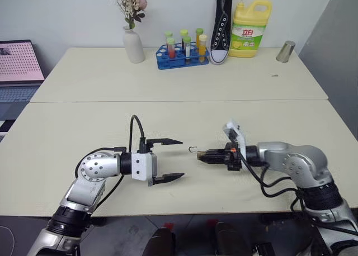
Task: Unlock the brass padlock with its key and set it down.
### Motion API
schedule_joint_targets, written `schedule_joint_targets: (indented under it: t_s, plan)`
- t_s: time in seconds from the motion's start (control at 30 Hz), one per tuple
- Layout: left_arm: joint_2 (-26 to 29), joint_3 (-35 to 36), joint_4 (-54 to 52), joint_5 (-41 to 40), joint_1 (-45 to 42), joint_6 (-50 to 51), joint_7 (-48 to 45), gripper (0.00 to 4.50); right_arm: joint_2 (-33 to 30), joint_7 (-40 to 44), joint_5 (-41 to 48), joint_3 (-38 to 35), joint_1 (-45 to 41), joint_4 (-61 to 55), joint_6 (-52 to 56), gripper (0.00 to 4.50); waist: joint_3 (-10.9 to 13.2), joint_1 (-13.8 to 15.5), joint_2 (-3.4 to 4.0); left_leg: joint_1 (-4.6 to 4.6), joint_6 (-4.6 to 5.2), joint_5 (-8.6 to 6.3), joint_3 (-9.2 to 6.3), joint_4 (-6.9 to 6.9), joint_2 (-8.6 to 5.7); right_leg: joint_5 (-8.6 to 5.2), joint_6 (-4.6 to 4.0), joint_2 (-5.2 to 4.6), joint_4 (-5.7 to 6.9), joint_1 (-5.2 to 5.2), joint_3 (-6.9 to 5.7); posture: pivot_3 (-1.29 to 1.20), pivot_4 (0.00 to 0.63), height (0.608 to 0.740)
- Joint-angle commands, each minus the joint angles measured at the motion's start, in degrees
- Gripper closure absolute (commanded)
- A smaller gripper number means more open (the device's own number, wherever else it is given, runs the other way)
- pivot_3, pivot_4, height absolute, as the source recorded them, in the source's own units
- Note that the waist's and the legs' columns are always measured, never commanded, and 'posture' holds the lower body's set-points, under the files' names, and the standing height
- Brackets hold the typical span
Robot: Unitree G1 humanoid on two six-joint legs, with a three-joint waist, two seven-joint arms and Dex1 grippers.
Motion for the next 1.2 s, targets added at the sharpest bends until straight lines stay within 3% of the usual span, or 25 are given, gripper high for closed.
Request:
schedule_joint_targets:
  t_s: [0.03, 0.1, 0.17, 0.27, 0.4, 0.6, 0.87, 1.03, 1.2]
  plan:
    - [0.75, 1.15, -1.26, 0.32, 0.94, -1.69, 1.12, 0.00, 1.17, 1.06, -3.32, 1.58, -2.71, 4.55, -1.68, 4.35, 0.00, 0.05, 0.01, 0.00, 0.00, 0.00, -0.01, 0.00, 0.00, 0.00, 0.00, 0.00, 0.00, 0.00, -0.01, 0.00, 0.150, 0.740]
    - [0.88, 1.20, -1.32, 0.35, 1.54, -1.28, 1.59, 0.00, 1.37, 2.06, -6.13, 3.00, -4.45, 8.59, -3.12, 4.35, 0.01, 0.05, 0.02, -0.01, 0.00, 0.00, 0.00, 0.00, 0.01, 0.00, 0.00, -0.01, -0.01, -0.01, 0.01, 0.00, 0.150, 0.740]
    - [0.71, 1.44, -1.56, -0.36, 1.92, 0.18, 2.22, 0.00, 0.87, 3.50, -8.36, 4.05, -5.59, 11.13, -4.41, 3.79, 0.02, 0.04, 0.03, -0.01, 0.00, 0.00, 0.01, 0.01, 0.00, 0.00, 0.00, -0.02, 0.00, 0.00, 0.01, 0.00, 0.150, 0.740]
    - [0.87, 1.57, -2.05, -0.87, 2.13, 2.32, 2.81, 0.00, -0.40, 4.94, -11.15, 4.63, -6.36, 12.88, -5.98, 3.49, 0.02, 0.06, 0.03, -0.01, 0.00, 0.00, -0.02, 0.00, -0.01, 0.00, 0.00, -0.02, 0.00, -0.01, -0.02, 0.00, 0.150, 0.740]
    - [0.91, 2.51, -2.61, -1.90, 2.58, 11.01, 4.90, 0.00, -3.57, 6.85, -10.65, 1.50, -5.76, 10.11, -4.97, 2.10, 0.02, 0.07, 0.03, -0.02, 0.00, 0.00, -0.01, 0.00, 0.00, 0.00, 0.00, -0.03, 0.00, 0.00, 0.00, 0.00, 0.150, 0.740]
    - [0.91, 2.87, -4.25, -1.61, 1.36, 18.51, 6.41, 0.00, -12.86, 11.28, -16.54, 2.52, -1.45, 0.40, -15.43, 0.03, 0.03, 0.13, 0.04, -0.02, 0.01, -0.01, -0.02, 0.00, -0.03, 0.00, 0.00, -0.02, -0.01, -0.01, -0.04, 0.00, 0.150, 0.740]
    - [3.33, 2.28, -8.55, -1.67, -0.98, 23.57, 4.13, 0.00, -22.00, 14.92, -19.04, -3.60, 9.14, -15.51, -26.62, 0.03, 0.05, 0.14, 0.03, -0.05, 0.00, 0.00, -0.02, -0.01, 0.02, -0.01, 0.01, 0.02, -0.03, 0.00, -0.06, 0.00, 0.150, 0.740]
    - [3.91, 2.24, -8.93, -3.90, -2.29, 26.12, 1.88, 0.00, -25.03, 16.20, -13.72, -11.58, 15.91, -24.14, -25.08, 0.03, 0.06, 0.25, 0.01, -0.05, 0.00, 0.00, -0.02, 0.02, 0.04, -0.01, 0.01, -0.02, -0.04, 0.04, -0.04, 0.00, 0.150, 0.740]
    - [4.23, 1.65, -8.27, -4.89, -2.71, 27.37, -1.26, 0.00, -25.93, 16.17, -14.90, -11.17, 17.03, -24.89, -26.28, 0.03, 0.06, 0.11, 0.01, 0.00, 0.00, 0.00, 0.03, 0.01, 0.03, -0.01, 0.01, 0.01, -0.03, 0.07, -0.02, 0.00, 0.150, 0.740]
